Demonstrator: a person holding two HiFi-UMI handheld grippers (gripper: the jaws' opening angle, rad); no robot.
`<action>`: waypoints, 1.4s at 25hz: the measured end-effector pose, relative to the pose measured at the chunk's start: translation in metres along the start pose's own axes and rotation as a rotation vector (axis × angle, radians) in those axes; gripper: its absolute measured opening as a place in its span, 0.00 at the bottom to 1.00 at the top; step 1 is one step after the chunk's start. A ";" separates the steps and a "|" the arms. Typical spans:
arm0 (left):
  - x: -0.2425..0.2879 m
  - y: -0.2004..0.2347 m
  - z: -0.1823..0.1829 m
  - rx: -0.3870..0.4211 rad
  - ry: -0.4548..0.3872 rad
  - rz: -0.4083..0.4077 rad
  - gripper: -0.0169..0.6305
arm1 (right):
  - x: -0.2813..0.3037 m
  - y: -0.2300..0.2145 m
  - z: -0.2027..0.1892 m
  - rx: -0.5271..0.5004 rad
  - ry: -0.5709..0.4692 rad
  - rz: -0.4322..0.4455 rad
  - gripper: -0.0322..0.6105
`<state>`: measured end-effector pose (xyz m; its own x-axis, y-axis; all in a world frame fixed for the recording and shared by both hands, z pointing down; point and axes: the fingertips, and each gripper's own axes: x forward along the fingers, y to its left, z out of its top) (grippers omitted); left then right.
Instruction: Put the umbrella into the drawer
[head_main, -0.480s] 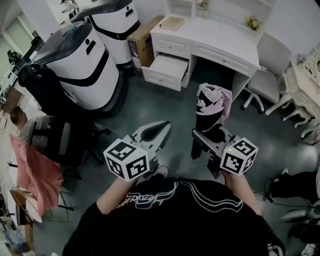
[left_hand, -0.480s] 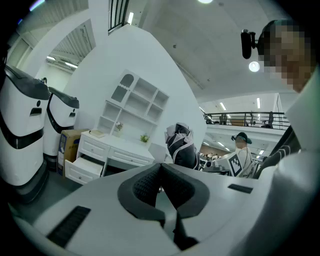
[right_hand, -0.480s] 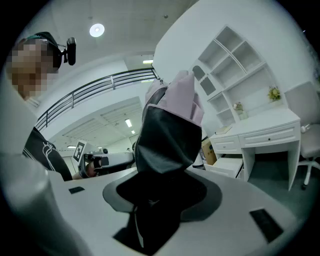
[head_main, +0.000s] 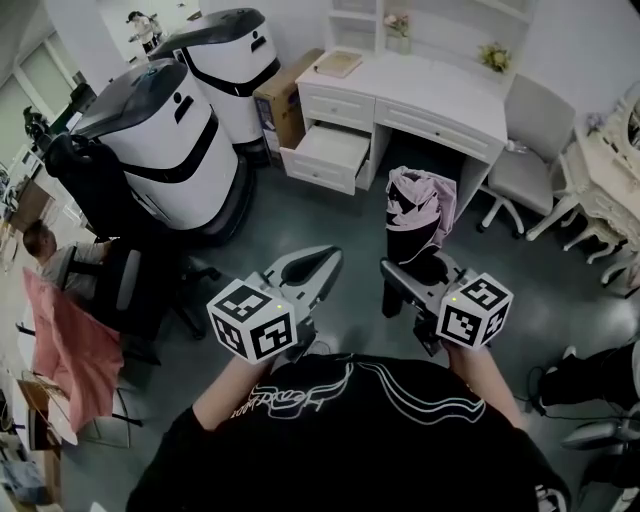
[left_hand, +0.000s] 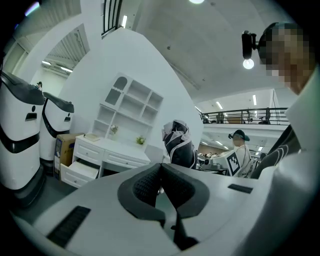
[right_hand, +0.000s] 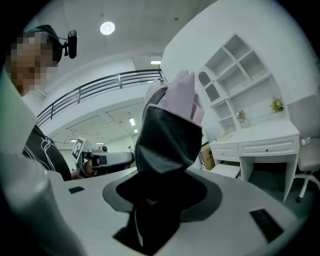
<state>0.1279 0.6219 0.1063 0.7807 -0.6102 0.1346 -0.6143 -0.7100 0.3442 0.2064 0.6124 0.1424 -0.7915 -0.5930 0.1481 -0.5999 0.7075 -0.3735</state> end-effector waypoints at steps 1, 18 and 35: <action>0.002 -0.002 -0.001 0.001 0.000 0.001 0.06 | -0.003 -0.001 0.001 0.007 -0.006 0.004 0.38; 0.059 0.031 -0.008 -0.036 0.004 0.032 0.06 | -0.001 -0.069 -0.005 0.048 -0.006 -0.017 0.38; 0.140 0.230 0.030 -0.120 0.033 0.030 0.06 | 0.166 -0.192 0.023 0.114 0.048 -0.062 0.38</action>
<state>0.0925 0.3623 0.1769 0.7670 -0.6171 0.1758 -0.6205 -0.6436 0.4480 0.1931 0.3698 0.2173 -0.7598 -0.6132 0.2163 -0.6326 0.6203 -0.4638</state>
